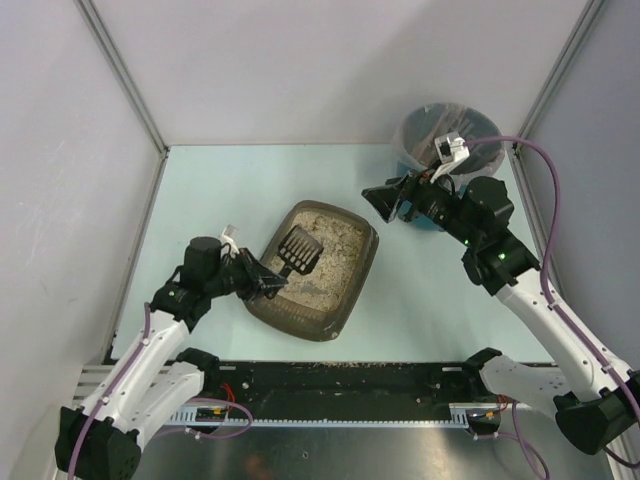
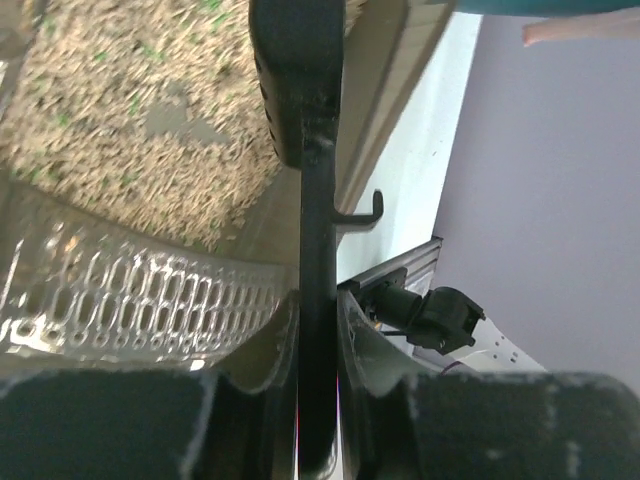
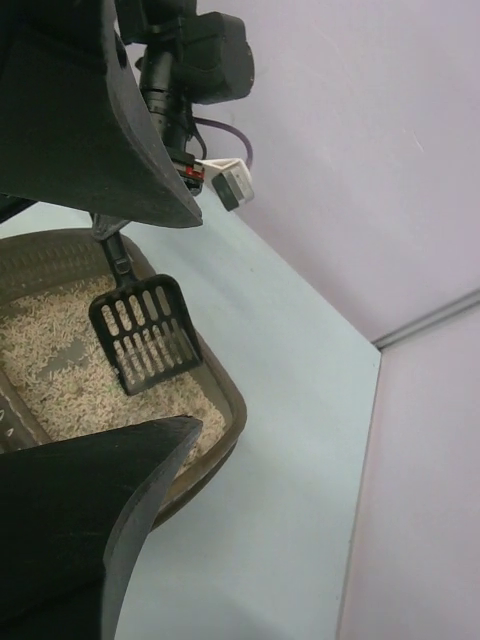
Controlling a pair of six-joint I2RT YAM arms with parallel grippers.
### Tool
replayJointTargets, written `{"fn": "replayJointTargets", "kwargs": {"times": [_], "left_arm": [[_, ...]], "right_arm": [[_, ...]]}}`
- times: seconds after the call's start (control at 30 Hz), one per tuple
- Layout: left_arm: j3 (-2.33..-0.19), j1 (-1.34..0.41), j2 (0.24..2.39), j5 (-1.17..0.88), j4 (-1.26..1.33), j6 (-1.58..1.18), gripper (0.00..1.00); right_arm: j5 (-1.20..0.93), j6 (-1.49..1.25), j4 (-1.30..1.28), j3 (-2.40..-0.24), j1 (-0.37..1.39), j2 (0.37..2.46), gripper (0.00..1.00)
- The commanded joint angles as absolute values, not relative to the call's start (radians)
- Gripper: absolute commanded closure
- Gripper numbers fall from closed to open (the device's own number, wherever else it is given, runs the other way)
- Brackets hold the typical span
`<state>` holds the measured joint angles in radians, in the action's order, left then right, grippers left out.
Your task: Clean the litter box
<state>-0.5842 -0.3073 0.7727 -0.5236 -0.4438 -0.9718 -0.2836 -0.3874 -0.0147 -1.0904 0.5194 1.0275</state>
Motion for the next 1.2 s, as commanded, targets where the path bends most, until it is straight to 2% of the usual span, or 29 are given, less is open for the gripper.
{"fn": "replayJointTargets", "kwargs": {"times": [0.0, 0.2, 0.53, 1.17], "left_arm": [[-0.607, -0.31, 0.782, -0.391, -0.521, -1.089, 1.0], [-0.666, -0.314, 0.873, -0.393, -0.636, -1.083, 1.0], [-0.695, -0.354, 0.969, -0.414, -0.65, -1.126, 1.0], [-0.778, -0.359, 1.181, -0.4, -0.595, -1.081, 1.0]], "right_arm": [[-0.175, -0.377, -0.084, -1.098, 0.514, 0.994, 0.2], [-0.058, -0.374, -0.167, -1.098, 0.514, 0.939, 0.2], [0.109, -0.339, -0.244, -1.098, 0.511, 0.887, 0.2], [0.198, -0.331, -0.29, -1.098, 0.509, 0.861, 0.2]]}}
